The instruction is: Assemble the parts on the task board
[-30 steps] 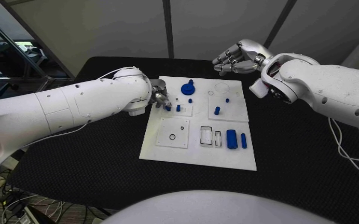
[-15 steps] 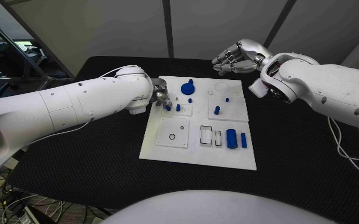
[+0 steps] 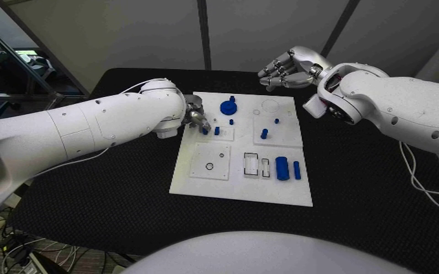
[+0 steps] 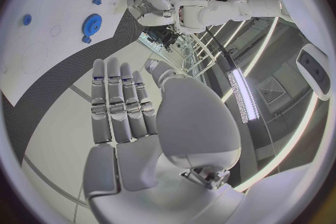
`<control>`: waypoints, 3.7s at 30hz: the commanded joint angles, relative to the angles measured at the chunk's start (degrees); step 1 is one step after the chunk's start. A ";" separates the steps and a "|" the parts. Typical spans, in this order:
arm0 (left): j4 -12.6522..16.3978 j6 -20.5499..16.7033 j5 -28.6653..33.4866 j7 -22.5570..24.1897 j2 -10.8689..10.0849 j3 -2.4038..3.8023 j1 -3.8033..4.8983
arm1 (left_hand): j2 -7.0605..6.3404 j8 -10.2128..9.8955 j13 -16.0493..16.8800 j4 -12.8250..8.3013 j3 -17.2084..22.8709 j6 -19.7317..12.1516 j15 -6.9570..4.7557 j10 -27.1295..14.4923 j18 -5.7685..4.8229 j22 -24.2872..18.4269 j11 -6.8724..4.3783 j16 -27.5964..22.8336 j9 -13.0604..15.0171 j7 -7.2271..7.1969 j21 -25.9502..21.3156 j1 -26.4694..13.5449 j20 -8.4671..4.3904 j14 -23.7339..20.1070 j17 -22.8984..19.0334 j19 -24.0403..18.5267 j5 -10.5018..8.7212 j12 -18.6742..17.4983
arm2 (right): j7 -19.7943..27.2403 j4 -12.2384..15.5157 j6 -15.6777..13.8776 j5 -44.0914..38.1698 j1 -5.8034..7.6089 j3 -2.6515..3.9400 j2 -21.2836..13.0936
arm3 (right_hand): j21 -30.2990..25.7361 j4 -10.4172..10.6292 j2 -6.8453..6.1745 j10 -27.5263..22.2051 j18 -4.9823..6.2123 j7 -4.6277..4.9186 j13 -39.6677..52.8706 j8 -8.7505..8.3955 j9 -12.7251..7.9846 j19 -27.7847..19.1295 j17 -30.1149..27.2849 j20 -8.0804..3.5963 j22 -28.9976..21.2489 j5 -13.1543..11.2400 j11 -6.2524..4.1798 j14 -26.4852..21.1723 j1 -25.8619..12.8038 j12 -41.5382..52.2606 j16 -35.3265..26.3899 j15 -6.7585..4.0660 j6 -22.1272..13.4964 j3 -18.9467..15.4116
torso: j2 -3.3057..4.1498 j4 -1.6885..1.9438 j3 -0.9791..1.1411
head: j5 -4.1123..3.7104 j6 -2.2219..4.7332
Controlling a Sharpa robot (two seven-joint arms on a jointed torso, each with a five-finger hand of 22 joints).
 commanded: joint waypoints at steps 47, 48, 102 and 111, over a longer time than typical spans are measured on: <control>-0.05 -17.52 5.32 17.88 -1.04 2.12 -0.12 | 0.45 -10.83 -18.35 6.11 -22.34 -15.23 7.50 -28.17 5.31 -22.63 7.82 -45.94 -9.49 6.79 -51.62 15.60 5.54 -24.68 -24.08 -28.84 -3.31 -21.22 | 0.63 0.07 -0.36 0.01 0.11 0.02 -0.48 | -0.55 -1.40 0.02 0.06 0.14 0.15 -0.62 0.07 -0.01 0.41 -0.16 -0.02 -0.14 0.88 0.03 0.23 1.43 0.05 -0.60 0.19 -0.09 1.71 | -0.01 0.05 -0.08 | -0.86 1.01; -0.12 -18.31 4.75 19.83 -0.83 2.11 -0.12 | 0.44 -11.37 -19.61 5.48 -22.09 -15.41 7.32 -28.29 5.53 -23.67 8.25 -46.71 -10.64 6.63 -52.69 17.37 6.01 -24.82 -25.45 -28.40 -3.34 -22.25 | 0.64 0.06 -0.40 0.01 0.11 0.02 -0.49 | -0.53 -1.57 0.02 0.06 0.13 0.16 -0.65 0.08 -0.01 0.41 -0.17 -0.05 -0.12 0.80 0.04 0.22 1.58 0.05 -0.61 0.19 -0.08 1.86 | -0.02 0.03 -0.09 | -0.95 1.03; -10.01 -14.34 -21.56 29.59 9.25 -0.33 -2.83 | -1.34 -17.05 -37.05 5.16 -20.75 -3.52 5.52 -18.71 3.86 -9.16 7.02 -15.33 -26.12 5.67 -32.65 24.18 4.85 -7.31 -16.73 -11.02 -3.77 -34.42 | 0.19 -0.11 -0.32 -0.90 0.11 0.02 0.10 | -0.14 -2.49 0.46 0.27 -0.01 0.23 -1.00 0.21 0.02 0.33 -0.30 -0.28 0.36 0.47 0.09 0.34 1.69 0.12 -0.64 0.20 0.14 3.39 | -0.04 0.08 -0.02 | -1.57 1.16; -10.87 -14.41 -21.55 29.97 9.64 -0.33 -2.90 | -1.21 -17.51 -37.78 5.02 -19.25 -2.76 5.14 -17.18 3.38 -6.51 6.60 -13.29 -26.67 5.56 -29.17 24.80 4.57 -6.30 -15.36 -9.81 -3.71 -35.39 | 0.19 -0.14 -0.24 -0.91 0.12 0.02 0.24 | -0.14 -2.49 0.46 0.27 -0.01 0.23 -1.00 0.21 0.02 0.33 -0.30 -0.28 0.36 0.47 0.09 0.34 1.69 0.12 -0.64 0.20 0.14 3.39 | 0.00 0.09 -0.05 | -1.62 1.18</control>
